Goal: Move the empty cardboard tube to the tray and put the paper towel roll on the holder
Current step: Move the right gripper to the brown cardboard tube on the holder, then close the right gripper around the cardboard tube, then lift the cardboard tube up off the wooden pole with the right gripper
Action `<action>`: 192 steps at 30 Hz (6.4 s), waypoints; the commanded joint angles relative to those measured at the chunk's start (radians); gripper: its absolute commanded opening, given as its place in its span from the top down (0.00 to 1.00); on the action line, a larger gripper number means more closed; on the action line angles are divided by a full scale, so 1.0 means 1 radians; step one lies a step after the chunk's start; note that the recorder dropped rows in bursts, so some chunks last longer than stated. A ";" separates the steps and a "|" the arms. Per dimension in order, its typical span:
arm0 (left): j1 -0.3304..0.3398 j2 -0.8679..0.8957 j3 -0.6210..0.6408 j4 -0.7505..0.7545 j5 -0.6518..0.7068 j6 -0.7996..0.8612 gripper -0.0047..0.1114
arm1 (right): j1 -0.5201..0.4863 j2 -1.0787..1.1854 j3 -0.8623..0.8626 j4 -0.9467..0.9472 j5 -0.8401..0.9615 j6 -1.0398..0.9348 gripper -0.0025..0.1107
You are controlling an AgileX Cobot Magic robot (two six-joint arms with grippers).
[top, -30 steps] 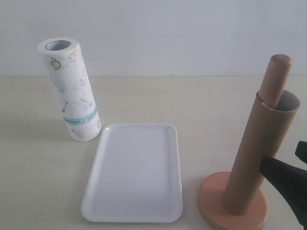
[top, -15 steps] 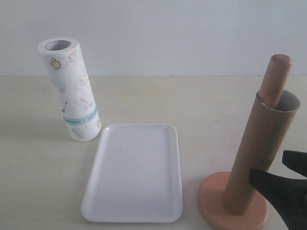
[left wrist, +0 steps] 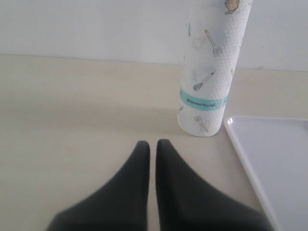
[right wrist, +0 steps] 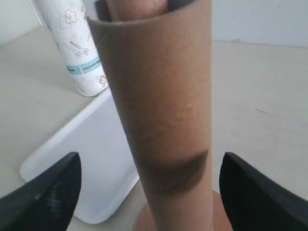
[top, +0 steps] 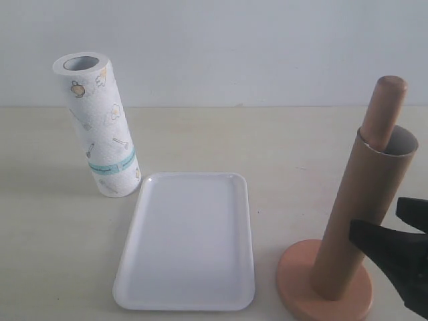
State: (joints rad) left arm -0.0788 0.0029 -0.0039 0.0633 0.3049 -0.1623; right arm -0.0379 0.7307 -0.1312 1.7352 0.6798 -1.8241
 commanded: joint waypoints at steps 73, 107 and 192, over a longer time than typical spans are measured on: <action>-0.005 -0.003 0.004 0.003 -0.013 -0.007 0.92 | 0.501 -0.313 -0.233 -1.498 -0.285 2.003 0.32; -0.005 -0.003 0.004 0.003 -0.013 -0.007 0.92 | 0.670 0.280 -0.040 -1.482 -1.132 1.761 0.32; -0.005 -0.003 0.004 0.003 -0.013 -0.007 0.92 | 0.915 0.157 -0.831 -1.615 -0.628 1.988 0.98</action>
State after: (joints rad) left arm -0.0788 0.0029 -0.0039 0.0633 0.3049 -0.1623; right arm 0.8370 0.8198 -0.9368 0.1296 0.0327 0.1504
